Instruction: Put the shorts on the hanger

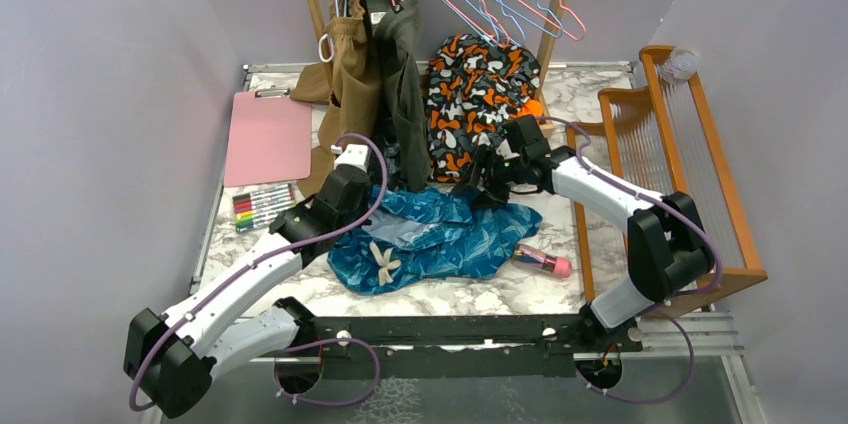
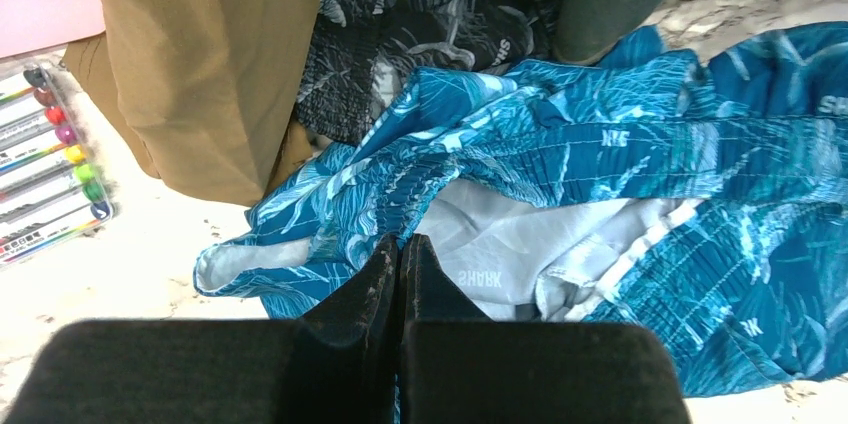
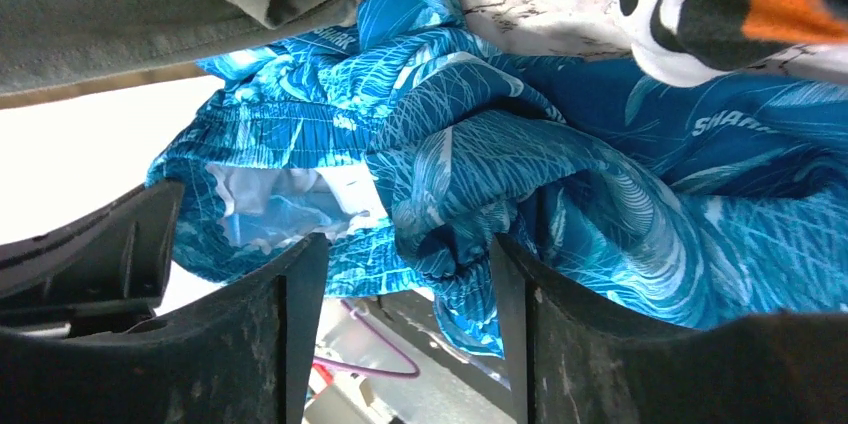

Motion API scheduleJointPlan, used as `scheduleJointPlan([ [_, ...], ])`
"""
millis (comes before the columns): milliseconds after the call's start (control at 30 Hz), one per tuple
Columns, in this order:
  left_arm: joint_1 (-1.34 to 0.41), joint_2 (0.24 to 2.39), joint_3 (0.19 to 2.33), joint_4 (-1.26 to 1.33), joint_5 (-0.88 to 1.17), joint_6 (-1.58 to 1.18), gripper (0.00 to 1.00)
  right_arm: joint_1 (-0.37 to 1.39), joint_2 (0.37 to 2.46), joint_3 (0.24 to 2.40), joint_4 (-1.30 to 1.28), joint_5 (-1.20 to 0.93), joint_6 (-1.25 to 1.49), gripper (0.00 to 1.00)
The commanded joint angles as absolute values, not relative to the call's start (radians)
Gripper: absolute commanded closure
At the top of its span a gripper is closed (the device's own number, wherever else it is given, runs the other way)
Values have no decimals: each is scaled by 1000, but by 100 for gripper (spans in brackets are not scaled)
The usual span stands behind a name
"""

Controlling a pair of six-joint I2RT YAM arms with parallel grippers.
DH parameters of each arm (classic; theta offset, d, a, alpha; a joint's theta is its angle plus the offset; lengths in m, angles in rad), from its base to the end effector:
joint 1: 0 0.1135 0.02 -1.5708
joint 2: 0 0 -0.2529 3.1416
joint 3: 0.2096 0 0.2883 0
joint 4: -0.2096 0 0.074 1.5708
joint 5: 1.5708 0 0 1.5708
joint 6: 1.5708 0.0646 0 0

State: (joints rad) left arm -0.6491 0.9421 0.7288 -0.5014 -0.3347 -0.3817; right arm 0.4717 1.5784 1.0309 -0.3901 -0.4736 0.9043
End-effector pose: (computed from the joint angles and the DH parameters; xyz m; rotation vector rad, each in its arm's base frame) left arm 0.2212 -0.1412 0.2285 0.1274 2.2404 -0.1743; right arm 0.3177 0.1952 0.1648 0.3769 2.7258 1.0821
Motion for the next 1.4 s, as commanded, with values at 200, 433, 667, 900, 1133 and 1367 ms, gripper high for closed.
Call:
scheduleJointPlan([
  [200,-644,966,744,-456,-410,-393,100,472,1344,971,-474,-378,578,34],
  [433,-644,961,729,-439,-404,-395,100,537,1047,656,-280,-276,399,40],
  [667,-644,961,724,-431,-406,-393,100,751,958,416,101,39,385,40],
  [900,-644,944,718,-430,-410,-394,100,875,1125,361,399,243,334,44],
  [1133,-644,941,716,-429,-411,-393,100,876,1273,410,479,341,345,52],
  [1367,-644,941,716,-426,-401,-390,100,876,1362,463,481,387,358,57],
])
